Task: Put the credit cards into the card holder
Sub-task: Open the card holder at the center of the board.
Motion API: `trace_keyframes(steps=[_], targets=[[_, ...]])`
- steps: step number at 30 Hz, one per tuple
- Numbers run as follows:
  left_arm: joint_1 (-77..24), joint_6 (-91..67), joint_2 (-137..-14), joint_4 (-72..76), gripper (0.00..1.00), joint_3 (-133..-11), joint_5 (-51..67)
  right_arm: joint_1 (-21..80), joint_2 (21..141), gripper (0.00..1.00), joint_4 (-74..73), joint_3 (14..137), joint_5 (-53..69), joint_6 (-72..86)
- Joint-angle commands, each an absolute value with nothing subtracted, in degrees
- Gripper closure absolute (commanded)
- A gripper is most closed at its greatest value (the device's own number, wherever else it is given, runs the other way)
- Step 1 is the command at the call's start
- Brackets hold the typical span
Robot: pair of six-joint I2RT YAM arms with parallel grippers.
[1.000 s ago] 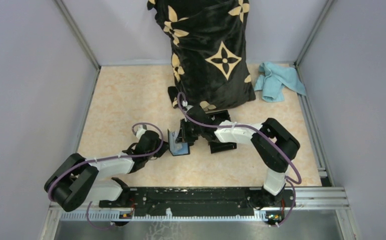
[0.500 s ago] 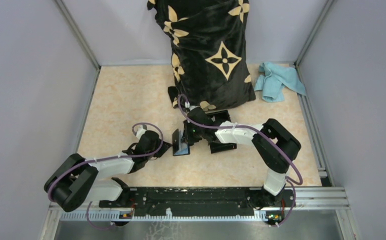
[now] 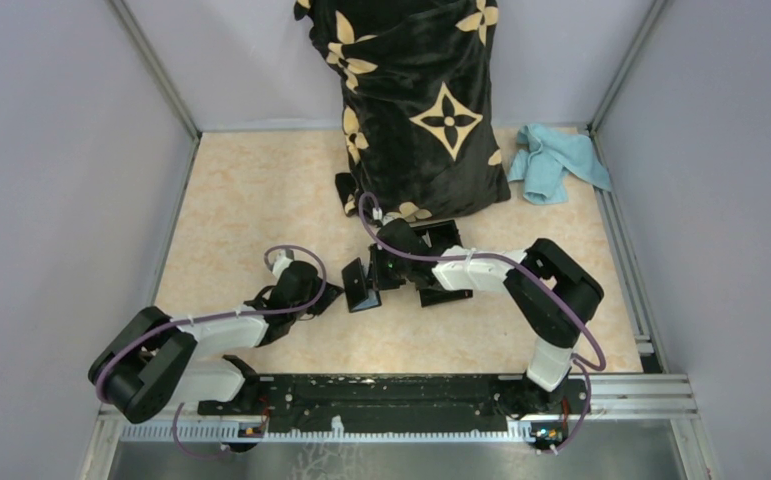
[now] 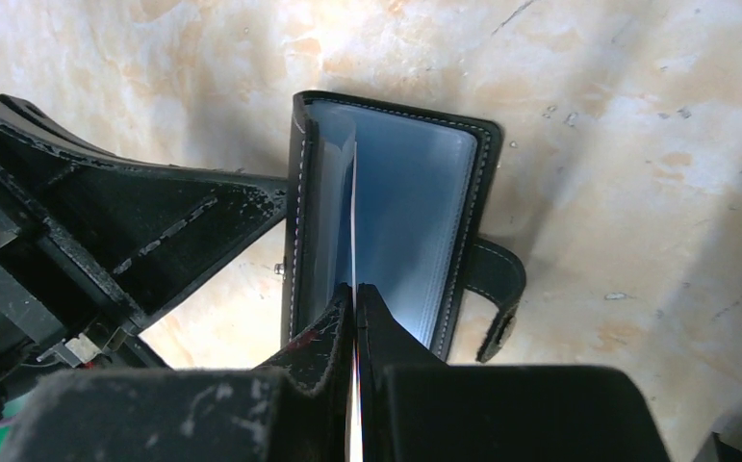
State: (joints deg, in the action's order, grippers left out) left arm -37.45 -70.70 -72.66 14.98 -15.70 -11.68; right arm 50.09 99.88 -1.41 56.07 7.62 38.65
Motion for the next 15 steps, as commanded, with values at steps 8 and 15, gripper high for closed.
trace_keyframes(steps=[8,15], targets=[[-37.63,-65.24,-78.0,10.66,1.0,-13.23,-5.23,50.02,95.42,1.0,5.27,55.17,11.9,41.37],[-38.76,-61.59,-89.01,17.36,1.0,-19.12,3.39,49.87,93.67,1.0,3.2,54.97,10.49,40.74]])
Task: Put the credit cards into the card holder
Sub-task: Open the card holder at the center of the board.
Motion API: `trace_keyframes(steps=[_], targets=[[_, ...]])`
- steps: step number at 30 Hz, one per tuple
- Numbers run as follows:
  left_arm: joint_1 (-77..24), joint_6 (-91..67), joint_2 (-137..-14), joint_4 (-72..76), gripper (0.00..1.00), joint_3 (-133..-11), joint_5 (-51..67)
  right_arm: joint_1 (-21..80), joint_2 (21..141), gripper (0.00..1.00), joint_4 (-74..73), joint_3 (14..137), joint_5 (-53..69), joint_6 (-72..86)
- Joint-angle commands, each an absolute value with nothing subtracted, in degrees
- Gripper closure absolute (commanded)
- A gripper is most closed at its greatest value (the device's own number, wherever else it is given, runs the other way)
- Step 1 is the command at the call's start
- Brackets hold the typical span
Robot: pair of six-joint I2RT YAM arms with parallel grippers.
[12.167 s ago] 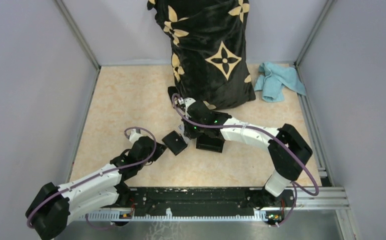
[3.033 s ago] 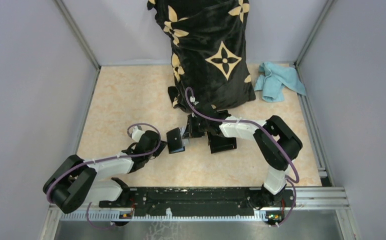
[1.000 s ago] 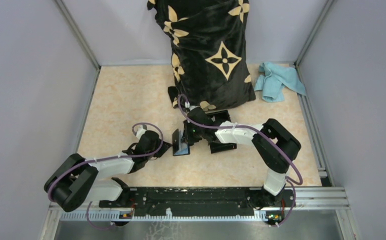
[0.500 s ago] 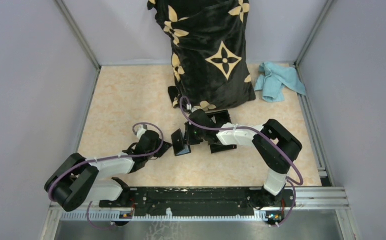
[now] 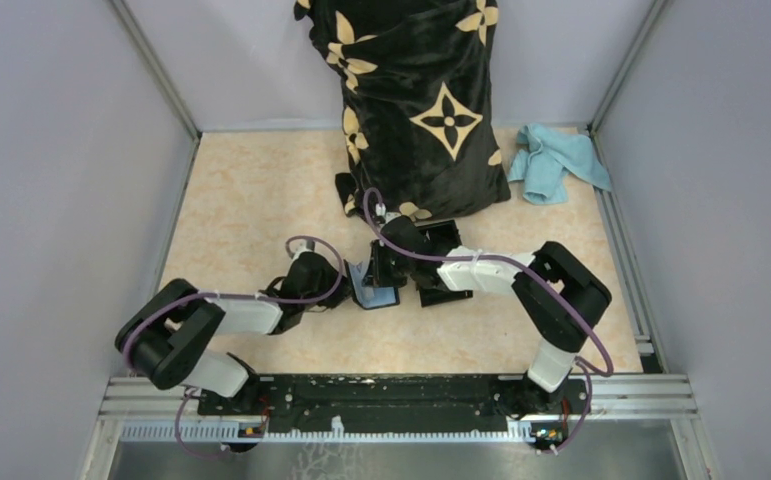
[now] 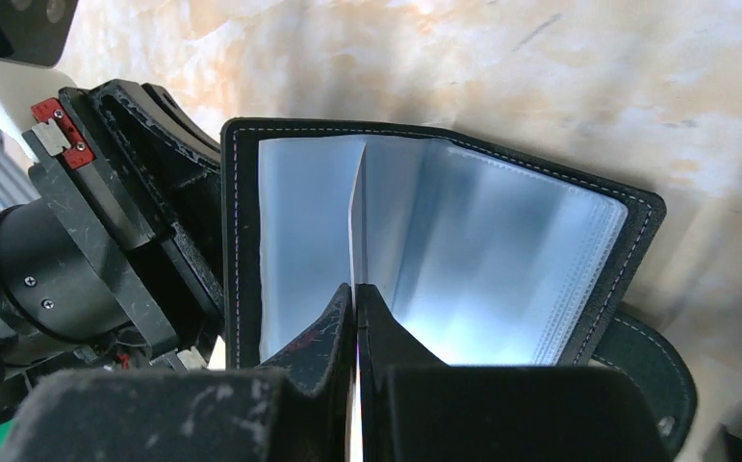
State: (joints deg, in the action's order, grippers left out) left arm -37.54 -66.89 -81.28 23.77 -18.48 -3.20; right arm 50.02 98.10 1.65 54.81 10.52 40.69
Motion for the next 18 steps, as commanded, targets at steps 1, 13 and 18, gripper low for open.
trace_keyframes(steps=[1,13,18], targets=[[-39.03,-61.45,-90.04,18.18,1.0,-19.57,4.14,49.85,92.99,1.0,2.83,54.87,10.13,40.59],[-40.69,-59.68,-93.41,13.32,1.0,-21.47,4.14,50.13,92.29,1.0,0.53,52.84,6.12,39.03],[-40.78,-59.33,-90.76,7.05,0.99,-21.52,2.05,51.08,93.76,1.0,0.46,53.53,5.02,38.6]])
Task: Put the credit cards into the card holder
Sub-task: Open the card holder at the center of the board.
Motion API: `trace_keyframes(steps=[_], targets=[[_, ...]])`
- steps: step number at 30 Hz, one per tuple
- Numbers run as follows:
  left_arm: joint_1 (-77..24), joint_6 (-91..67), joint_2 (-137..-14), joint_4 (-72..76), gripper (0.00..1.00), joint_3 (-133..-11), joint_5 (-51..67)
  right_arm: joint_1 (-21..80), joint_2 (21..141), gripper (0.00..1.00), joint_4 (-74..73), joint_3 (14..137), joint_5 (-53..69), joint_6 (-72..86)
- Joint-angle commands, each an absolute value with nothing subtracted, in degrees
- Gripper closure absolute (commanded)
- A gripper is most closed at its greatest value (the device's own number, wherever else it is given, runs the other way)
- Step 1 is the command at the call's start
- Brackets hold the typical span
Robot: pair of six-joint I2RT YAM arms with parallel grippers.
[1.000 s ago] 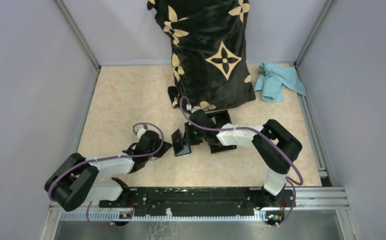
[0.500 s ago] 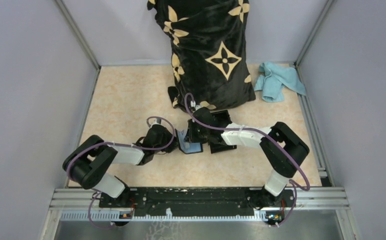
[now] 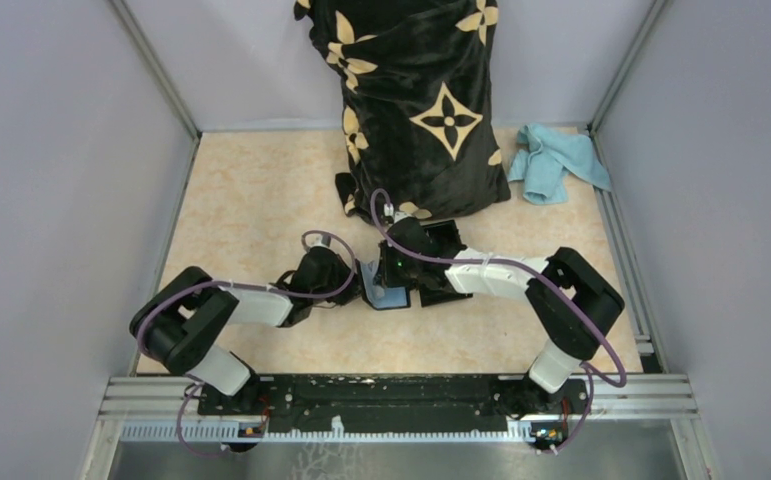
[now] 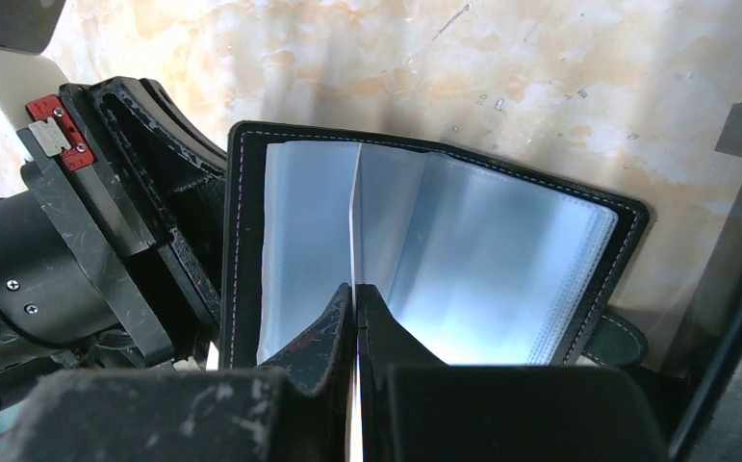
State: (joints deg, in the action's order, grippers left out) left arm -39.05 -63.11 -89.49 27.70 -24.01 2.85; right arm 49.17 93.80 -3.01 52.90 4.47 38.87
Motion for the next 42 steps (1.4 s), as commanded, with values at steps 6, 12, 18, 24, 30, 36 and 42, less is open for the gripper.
trace_keyframes(steps=[6,12,18,24,30,36,42], targets=[[-40.91,-58.67,-85.52,-8.75,0.91,-25.21,-4.7,51.63,96.51,1.0,0.06,54.51,3.93,37.82],[-41.1,-59.04,-78.57,-19.6,0.82,-27.56,-11.09,53.03,98.78,1.0,-0.41,56.1,1.96,36.75],[-41.13,-60.59,-71.56,-28.76,0.81,-29.44,-15.17,54.1,100.09,1.0,-0.7,56.77,0.15,36.14],[-41.29,-62.1,-61.76,-35.84,0.8,-32.62,-18.5,55.82,100.52,1.0,-3.52,58.61,-3.67,34.57],[-41.9,-62.16,-54.6,-33.86,0.81,-35.06,-17.94,56.37,101.23,1.0,-4.08,59.15,-4.46,34.37],[-42.27,-60.14,-52.64,-22.34,0.83,-31.38,-14.32,56.36,101.13,1.0,-4.21,59.13,-4.4,34.21],[-42.73,-59.55,-60.42,-17.52,0.86,-30.94,-11.19,56.36,101.0,1.0,-4.22,59.56,-3.7,34.2]])
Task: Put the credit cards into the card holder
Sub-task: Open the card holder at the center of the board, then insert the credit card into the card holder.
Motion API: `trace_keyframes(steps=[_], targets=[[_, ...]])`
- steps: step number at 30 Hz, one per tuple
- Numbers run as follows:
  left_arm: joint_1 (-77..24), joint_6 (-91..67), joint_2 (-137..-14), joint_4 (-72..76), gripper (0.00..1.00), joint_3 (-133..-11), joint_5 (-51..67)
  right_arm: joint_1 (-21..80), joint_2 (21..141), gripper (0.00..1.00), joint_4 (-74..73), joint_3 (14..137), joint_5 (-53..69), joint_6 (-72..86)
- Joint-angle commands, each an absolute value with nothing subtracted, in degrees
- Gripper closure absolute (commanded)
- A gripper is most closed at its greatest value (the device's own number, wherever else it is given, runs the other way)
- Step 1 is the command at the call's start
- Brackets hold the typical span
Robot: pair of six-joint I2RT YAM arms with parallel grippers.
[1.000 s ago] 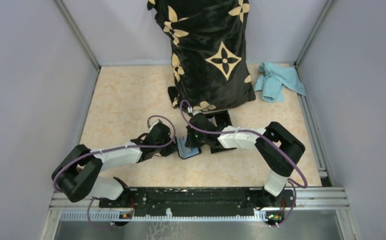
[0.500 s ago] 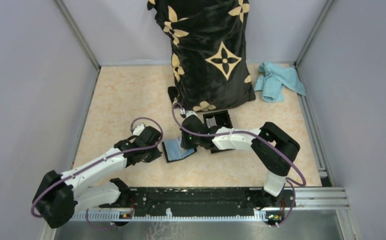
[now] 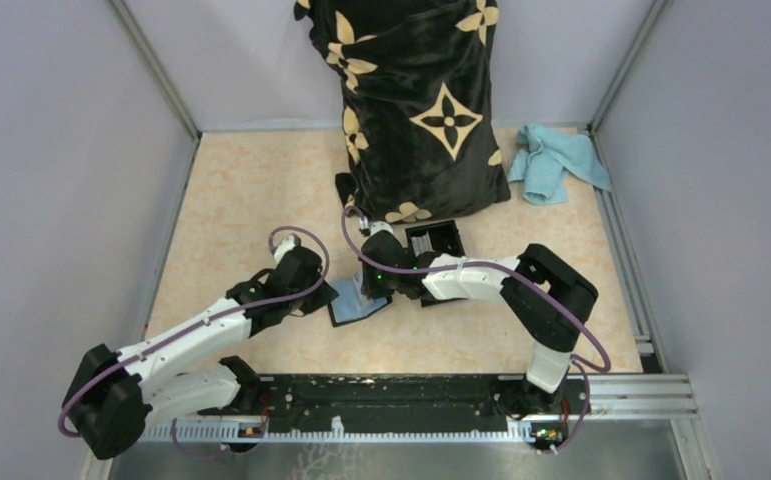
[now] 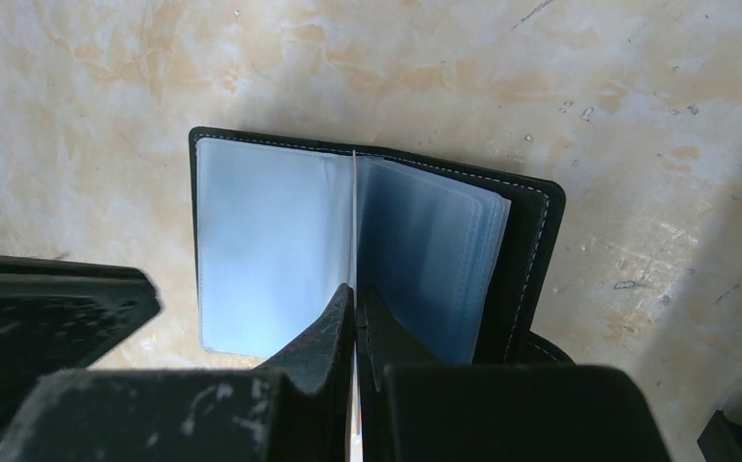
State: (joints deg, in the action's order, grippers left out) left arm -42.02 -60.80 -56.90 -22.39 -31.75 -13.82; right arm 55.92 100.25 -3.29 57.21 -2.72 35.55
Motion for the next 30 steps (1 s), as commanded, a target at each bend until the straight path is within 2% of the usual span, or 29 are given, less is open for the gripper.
trace_keyframes(steps=[1,30], targets=[[-42.9,-59.71,-61.4,-17.45,0.87,-31.01,-11.24,56.3,100.92,1.0,-4.32,59.59,-3.62,34.26],[-43.42,-61.27,-69.08,-13.87,0.92,-26.05,-11.46,53.93,97.25,1.0,1.34,55.33,3.97,39.25]])
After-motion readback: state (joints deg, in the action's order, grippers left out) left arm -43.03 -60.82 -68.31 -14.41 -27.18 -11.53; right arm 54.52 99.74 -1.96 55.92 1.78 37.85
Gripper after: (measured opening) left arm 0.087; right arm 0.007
